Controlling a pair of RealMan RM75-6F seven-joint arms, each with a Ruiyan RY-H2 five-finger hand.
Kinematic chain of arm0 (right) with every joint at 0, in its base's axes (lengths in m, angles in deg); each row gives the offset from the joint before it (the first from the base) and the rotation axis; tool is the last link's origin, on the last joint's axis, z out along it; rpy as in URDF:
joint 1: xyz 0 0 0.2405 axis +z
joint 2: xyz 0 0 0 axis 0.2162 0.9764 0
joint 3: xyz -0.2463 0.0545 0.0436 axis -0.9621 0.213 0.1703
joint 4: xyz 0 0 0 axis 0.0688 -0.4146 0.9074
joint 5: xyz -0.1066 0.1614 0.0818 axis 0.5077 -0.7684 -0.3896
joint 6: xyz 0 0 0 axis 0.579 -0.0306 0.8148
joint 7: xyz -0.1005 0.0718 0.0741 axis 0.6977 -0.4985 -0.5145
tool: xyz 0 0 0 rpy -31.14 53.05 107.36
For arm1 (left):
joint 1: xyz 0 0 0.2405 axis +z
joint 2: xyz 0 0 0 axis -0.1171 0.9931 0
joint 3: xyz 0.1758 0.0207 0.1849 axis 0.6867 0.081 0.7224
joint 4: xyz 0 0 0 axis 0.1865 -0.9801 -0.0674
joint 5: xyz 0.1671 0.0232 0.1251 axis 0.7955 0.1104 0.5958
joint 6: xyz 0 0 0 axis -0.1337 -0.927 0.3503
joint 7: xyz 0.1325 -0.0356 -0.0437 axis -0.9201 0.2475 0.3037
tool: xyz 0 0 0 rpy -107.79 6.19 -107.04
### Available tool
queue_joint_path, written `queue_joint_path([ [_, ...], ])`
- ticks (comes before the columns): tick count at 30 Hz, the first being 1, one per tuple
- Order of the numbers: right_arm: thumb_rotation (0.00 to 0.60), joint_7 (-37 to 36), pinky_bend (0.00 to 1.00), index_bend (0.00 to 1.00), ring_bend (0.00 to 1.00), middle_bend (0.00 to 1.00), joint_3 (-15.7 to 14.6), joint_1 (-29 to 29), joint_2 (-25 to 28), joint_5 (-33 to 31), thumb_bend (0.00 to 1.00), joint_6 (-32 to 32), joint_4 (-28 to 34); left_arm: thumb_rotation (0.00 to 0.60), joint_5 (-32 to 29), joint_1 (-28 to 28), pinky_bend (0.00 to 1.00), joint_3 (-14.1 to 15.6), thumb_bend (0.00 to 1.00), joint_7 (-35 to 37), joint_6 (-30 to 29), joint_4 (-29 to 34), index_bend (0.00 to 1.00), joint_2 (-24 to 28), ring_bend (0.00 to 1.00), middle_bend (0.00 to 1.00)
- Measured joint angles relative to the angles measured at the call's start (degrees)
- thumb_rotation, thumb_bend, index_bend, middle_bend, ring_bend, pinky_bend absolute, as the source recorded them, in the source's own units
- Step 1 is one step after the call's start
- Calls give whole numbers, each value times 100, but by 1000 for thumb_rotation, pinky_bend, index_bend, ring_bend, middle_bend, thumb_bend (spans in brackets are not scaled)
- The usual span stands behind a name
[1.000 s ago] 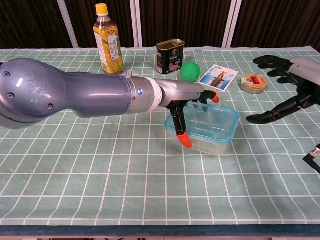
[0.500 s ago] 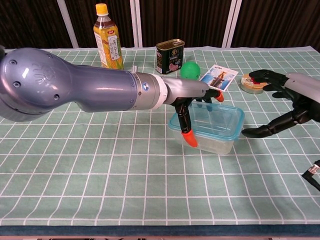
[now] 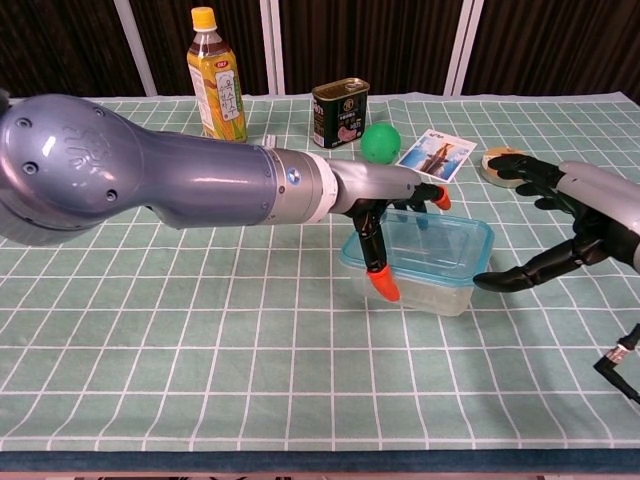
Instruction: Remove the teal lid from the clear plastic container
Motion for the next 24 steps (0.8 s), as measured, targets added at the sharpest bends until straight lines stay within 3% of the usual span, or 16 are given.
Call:
queue_joint_path([
  [24, 600, -11, 0, 0, 0, 0, 50, -24, -61, -92, 162, 29, -66, 600, -18, -39, 333, 72, 46, 182, -58, 51, 39, 61, 169, 180],
])
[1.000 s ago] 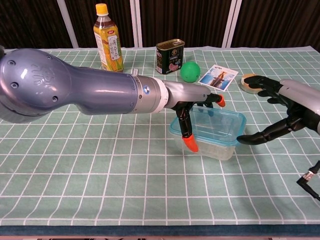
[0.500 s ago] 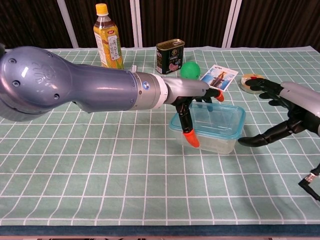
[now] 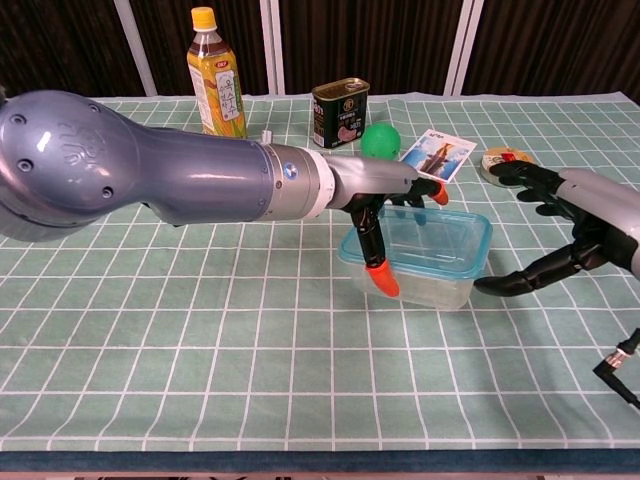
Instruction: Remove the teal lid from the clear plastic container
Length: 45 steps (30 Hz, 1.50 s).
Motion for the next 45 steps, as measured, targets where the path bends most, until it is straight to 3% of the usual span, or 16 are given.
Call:
queue_joint_path([
  [24, 600, -422, 0, 0, 0, 0, 145, -70, -153, -32, 162, 2, -29, 600, -59, -152, 337, 103, 46, 182, 138, -48, 39, -15, 168, 177],
  [45, 600, -662, 0, 0, 0, 0, 422, -76, -287, -463, 161, 52, 133, 600, -79, -290, 371, 227, 46, 160, 131, -142, 38, -126, 178, 165],
])
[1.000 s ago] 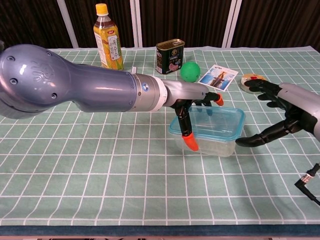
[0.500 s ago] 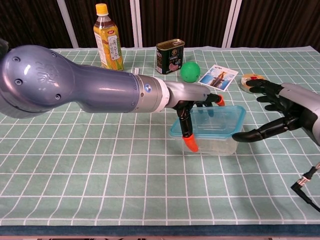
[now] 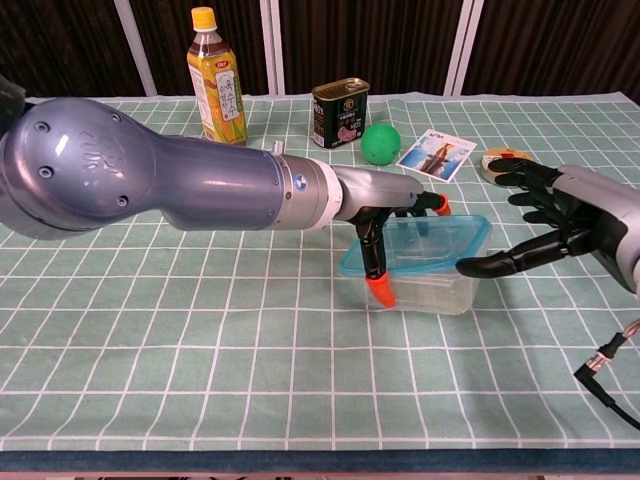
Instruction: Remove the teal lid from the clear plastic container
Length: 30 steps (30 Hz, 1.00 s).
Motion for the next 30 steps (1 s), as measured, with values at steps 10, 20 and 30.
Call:
queue_joint_path([
  [10, 600, -94, 0, 0, 0, 0, 76, 35, -46, 29, 162, 13, -204, 600, -5, -19, 337, -80, 46, 185, 223, 43, 13, 82, 154, 127],
  [20, 600, -362, 0, 0, 0, 0, -79, 6, -94, 469, 162, 37, -704, 600, -100, -141, 335, -108, 46, 484, 578, -11, 2, 181, 154, 120],
  [30, 600, -642, 0, 189, 0, 0, -78, -63, -168, 787, 162, -75, -910, 600, -64, -200, 243, 6, 33, 520, 459, -17, 0, 184, 41, 59],
])
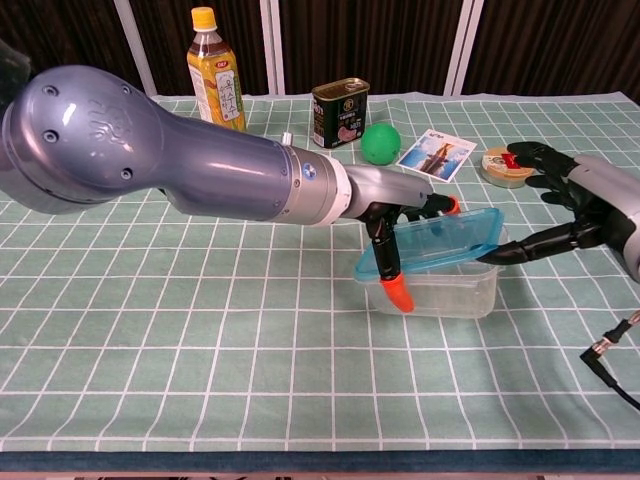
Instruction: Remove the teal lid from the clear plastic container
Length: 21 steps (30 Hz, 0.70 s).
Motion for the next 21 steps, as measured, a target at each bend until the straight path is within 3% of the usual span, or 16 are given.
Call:
queue_joint_path([
  [4, 600, -40, 0, 302, 0, 10, -22, -9, -21, 73, 162, 13, -21, 600, 25, -22, 182, 63, 0, -58, -97, 33, 0, 27, 3, 1],
  [18, 600, -60, 0, 343, 0, 22, 30, -31, -52, -48, 162, 86, 72, 600, -59, -64, 136, 144, 0, -121, -194, 184, 0, 178, 0, 0],
  [21, 600, -82, 0, 361, 0, 24, 36, -31, -60, -47, 171, 107, 89, 600, -51, -56, 80, 130, 0, -75, -164, 228, 0, 212, 0, 0],
])
